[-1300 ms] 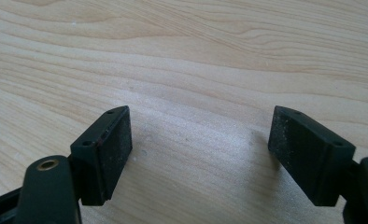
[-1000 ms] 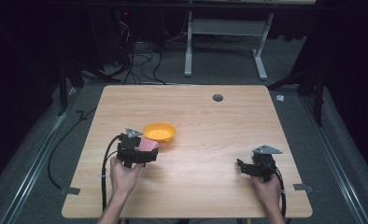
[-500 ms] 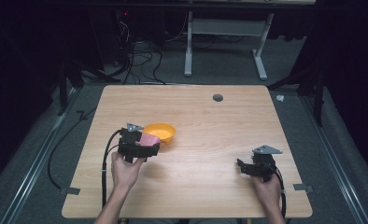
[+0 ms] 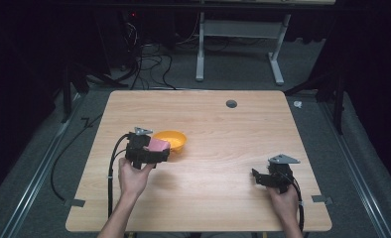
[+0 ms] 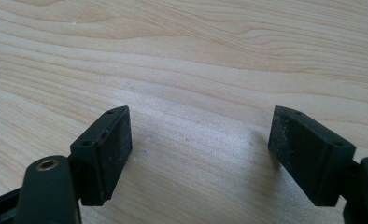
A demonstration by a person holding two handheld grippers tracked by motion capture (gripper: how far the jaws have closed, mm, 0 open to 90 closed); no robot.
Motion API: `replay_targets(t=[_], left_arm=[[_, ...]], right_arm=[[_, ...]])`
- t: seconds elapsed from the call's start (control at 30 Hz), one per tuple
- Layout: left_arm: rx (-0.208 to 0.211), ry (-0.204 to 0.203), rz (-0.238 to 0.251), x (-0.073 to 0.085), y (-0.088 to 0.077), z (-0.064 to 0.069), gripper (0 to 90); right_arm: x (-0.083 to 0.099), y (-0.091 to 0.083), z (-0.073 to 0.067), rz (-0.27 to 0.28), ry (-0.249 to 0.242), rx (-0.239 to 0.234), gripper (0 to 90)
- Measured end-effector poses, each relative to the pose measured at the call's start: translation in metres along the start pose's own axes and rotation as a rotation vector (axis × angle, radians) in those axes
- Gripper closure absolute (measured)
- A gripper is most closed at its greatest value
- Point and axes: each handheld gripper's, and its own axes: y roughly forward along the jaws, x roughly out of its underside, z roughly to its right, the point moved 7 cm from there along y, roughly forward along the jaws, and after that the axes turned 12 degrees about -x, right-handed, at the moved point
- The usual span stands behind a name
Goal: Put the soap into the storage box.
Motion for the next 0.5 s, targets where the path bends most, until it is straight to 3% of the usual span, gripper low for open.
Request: replay_targets(t=[0.37,0.5], left_arm=[[0.001,0.024,-0.008,-0.010,0.003,0.005,13.6],[0.015,0.011,-0.010,-0.012,0.005,0.006,13.6]], right_arm=[[0.000,0.000,0.000,0.000,0.001,0.000,22.2],[0.000,0.000,0.000,0.000,0.001,0.000,22.1]])
